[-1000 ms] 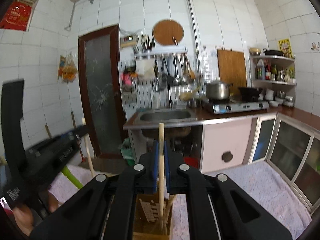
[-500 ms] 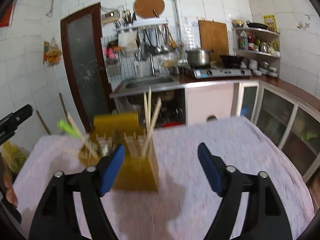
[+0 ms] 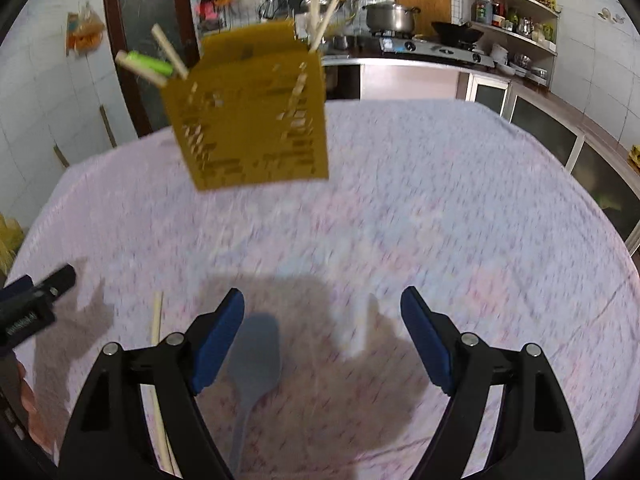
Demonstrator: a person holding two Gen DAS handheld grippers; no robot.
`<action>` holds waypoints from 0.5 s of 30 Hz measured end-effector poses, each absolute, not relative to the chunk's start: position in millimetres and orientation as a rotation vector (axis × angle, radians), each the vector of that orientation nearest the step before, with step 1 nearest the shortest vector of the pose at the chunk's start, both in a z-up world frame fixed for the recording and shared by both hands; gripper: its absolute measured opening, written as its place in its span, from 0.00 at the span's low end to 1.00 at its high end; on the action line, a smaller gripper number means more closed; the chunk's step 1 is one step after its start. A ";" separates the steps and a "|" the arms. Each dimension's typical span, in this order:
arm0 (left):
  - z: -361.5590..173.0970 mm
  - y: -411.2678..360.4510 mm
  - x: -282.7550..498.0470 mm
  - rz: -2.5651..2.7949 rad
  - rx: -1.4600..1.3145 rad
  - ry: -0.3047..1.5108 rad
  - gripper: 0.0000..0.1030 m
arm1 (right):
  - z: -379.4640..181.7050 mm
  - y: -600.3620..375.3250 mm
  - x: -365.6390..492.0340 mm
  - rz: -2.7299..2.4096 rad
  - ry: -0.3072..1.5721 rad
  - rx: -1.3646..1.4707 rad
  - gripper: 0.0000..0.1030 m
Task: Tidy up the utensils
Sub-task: 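Grasp the light blue spoon with the right tool while the left tool moves to a chopstick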
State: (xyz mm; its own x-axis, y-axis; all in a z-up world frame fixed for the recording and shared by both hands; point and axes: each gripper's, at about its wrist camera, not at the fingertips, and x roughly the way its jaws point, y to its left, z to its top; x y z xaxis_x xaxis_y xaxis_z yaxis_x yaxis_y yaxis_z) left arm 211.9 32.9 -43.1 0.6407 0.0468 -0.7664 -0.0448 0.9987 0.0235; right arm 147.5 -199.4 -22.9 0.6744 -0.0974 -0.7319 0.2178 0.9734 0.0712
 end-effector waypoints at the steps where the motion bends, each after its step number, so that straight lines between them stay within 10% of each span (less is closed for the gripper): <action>1: -49.4 34.4 210.6 0.055 0.000 0.889 0.95 | -24.9 -195.2 147.4 -0.178 0.820 0.144 0.77; 6: -63.3 33.1 206.9 0.076 0.002 0.917 0.95 | -32.9 -178.7 147.6 -0.184 0.858 0.105 0.76; 15: -59.6 13.0 201.1 0.059 0.006 0.922 0.95 | -40.1 -189.9 140.4 -0.132 0.873 0.175 0.34</action>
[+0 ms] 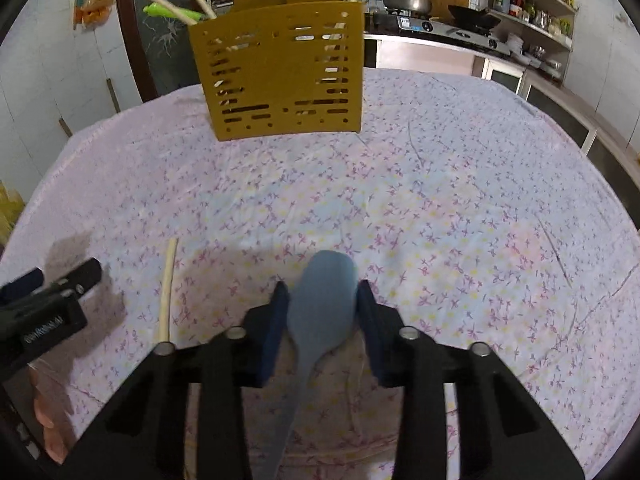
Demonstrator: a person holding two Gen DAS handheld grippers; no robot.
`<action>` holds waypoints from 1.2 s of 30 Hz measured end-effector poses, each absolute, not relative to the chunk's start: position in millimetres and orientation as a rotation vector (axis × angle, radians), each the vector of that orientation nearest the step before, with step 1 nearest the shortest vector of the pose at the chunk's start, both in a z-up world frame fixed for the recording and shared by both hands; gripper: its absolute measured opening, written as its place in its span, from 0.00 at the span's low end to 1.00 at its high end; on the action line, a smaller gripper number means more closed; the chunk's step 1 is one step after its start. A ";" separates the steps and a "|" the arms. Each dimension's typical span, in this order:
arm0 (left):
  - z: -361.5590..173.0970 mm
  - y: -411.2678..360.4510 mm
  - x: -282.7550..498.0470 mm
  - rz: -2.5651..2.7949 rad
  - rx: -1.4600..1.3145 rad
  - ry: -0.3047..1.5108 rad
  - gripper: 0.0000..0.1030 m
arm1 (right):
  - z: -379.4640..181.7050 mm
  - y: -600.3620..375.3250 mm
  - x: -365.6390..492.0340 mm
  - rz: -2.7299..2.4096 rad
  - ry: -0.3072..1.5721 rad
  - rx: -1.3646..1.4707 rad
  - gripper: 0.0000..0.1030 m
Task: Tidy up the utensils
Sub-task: 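Grasp the light blue spoon with the right tool while the left tool moves to a chopstick, then grasp a wooden chopstick with the left tool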
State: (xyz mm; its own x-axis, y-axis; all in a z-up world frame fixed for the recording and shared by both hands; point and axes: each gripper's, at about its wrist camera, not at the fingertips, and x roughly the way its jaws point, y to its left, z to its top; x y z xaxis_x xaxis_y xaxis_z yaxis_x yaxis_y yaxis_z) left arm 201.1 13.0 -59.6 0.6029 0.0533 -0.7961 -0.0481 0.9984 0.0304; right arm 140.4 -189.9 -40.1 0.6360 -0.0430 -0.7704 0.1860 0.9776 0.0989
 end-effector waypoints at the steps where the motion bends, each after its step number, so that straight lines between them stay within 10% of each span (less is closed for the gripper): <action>1: -59.5 11.3 202.0 0.055 0.003 0.925 0.95 | -40.1 -194.2 139.8 -0.128 0.872 0.180 0.34; 17: -69.5 -68.6 202.0 -0.024 0.012 0.971 0.95 | -45.2 -275.0 132.3 -0.128 0.870 0.233 0.34; 30: -59.1 -85.2 205.2 -0.126 0.078 0.968 0.10 | -45.3 -272.8 132.7 -0.116 0.852 0.217 0.34; 36: -53.4 -78.0 210.9 -0.143 0.040 0.957 0.06 | -40.2 -268.7 130.5 -0.118 0.828 0.204 0.34</action>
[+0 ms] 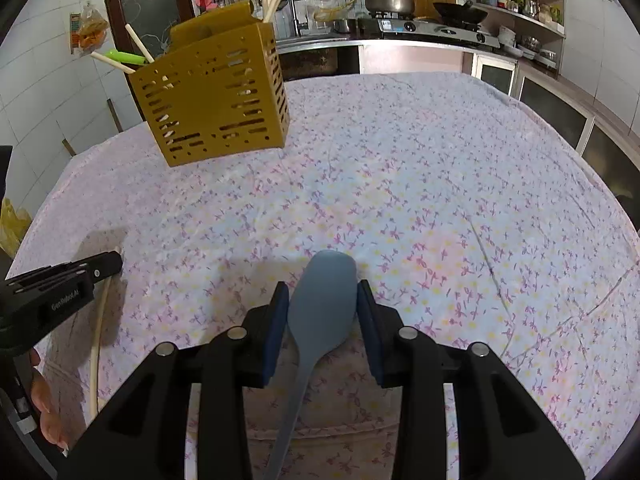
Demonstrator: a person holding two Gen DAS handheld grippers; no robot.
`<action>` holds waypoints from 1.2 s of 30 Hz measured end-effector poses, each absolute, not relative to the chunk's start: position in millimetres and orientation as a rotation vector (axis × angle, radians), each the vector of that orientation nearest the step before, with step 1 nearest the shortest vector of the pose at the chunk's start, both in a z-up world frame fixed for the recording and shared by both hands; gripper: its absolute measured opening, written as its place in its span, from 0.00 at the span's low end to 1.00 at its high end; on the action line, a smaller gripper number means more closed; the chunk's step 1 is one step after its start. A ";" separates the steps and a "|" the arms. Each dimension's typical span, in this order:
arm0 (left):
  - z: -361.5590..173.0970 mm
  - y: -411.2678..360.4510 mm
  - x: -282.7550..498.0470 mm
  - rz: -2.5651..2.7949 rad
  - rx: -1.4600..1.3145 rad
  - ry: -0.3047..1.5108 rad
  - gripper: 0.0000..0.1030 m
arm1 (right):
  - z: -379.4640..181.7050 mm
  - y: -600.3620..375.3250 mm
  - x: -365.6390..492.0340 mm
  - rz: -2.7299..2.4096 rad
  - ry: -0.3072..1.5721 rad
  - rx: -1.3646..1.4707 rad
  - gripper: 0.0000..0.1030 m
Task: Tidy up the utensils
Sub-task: 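Grasp a wooden chopstick with the left tool, then carry the chopstick with the left tool toward the caddy while the right tool carries the blue spoon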
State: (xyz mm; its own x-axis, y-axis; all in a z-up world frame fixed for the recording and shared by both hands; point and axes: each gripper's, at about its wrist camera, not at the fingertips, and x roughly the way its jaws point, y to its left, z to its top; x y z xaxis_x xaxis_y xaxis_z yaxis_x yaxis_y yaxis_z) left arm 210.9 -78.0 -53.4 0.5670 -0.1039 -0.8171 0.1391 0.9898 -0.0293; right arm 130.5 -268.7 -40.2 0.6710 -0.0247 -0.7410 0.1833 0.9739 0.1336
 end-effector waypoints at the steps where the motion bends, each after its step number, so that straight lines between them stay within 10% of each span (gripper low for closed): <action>1: -52.0 -76.3 211.0 -0.148 0.034 0.950 0.06 | -39.0 -268.3 130.1 -0.118 0.824 0.201 0.34; 36: 62.5 -44.9 162.9 -0.166 -0.001 0.448 0.05 | 48.5 -244.4 116.6 -0.078 0.427 0.061 0.33</action>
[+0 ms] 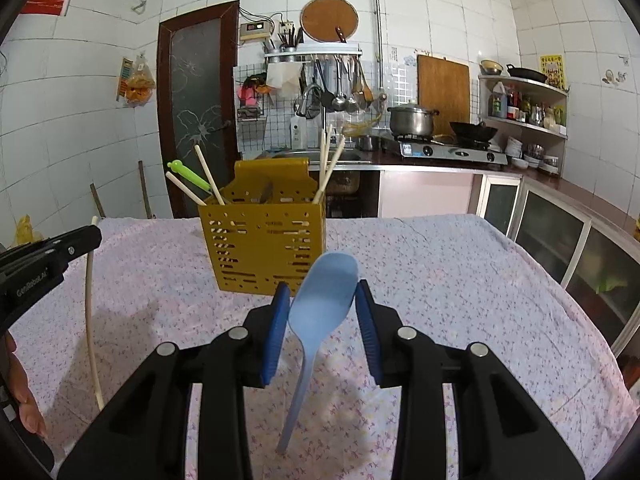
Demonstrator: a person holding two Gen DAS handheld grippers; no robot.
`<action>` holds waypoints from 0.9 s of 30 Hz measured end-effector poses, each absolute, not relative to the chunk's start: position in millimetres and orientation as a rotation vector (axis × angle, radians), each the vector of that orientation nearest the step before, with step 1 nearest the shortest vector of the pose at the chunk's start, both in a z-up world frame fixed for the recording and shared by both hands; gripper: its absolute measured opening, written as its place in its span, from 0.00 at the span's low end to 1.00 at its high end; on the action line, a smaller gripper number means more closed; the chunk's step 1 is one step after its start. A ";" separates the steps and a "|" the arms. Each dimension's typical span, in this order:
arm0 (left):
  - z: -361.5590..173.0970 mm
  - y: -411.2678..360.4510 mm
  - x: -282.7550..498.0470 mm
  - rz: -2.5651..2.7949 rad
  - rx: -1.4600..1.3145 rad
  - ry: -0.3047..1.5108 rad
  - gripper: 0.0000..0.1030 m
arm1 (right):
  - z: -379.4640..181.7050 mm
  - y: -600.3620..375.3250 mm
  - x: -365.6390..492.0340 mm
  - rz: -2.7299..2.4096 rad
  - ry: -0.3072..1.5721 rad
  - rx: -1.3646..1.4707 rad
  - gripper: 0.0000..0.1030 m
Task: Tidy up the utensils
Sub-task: 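Carry the chopstick with the left tool toward the caddy while the right tool carries the blue spoon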
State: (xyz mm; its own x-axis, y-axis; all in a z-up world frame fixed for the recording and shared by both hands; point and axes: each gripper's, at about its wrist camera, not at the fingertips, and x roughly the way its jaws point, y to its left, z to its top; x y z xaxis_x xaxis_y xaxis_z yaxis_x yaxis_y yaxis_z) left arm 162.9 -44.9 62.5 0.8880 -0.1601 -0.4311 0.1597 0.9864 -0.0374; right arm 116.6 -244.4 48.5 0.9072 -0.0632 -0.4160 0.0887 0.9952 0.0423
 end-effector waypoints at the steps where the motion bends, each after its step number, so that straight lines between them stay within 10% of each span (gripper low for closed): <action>1: 63.5 -45.1 163.4 -0.168 -0.002 0.444 0.05 | 50.2 -242.8 117.4 -0.078 0.423 0.056 0.33; 11: 83.0 -45.5 178.2 -0.189 -0.023 0.403 0.04 | 62.7 -239.6 132.1 -0.070 0.408 0.040 0.07; 27: 88.6 -43.2 208.1 -0.214 -0.053 0.431 0.04 | 53.5 -262.9 168.6 -0.076 0.494 0.091 0.04</action>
State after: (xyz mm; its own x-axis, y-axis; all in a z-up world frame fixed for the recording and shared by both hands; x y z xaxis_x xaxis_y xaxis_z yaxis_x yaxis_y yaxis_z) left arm 208.1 -43.2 88.6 0.8865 -0.2167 -0.4089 0.1945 0.9762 -0.0957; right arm 168.6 -262.9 53.5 0.8778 -0.0512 -0.4763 0.0950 0.9931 0.0683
